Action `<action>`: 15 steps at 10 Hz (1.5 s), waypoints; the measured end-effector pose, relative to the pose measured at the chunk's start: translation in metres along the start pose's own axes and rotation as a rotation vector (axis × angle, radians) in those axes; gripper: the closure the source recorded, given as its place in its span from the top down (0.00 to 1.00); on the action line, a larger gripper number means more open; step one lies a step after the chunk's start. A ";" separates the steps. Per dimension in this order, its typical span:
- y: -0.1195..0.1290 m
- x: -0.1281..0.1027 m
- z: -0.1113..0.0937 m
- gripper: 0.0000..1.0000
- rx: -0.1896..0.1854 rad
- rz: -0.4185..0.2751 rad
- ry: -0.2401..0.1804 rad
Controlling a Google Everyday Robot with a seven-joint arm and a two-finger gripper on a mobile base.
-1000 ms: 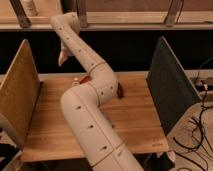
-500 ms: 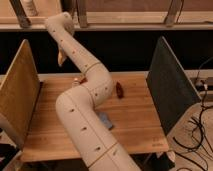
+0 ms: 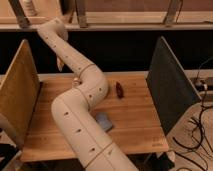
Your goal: Stand the bottle upright
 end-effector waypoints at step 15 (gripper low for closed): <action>0.033 0.022 0.088 0.80 -0.064 -0.082 0.088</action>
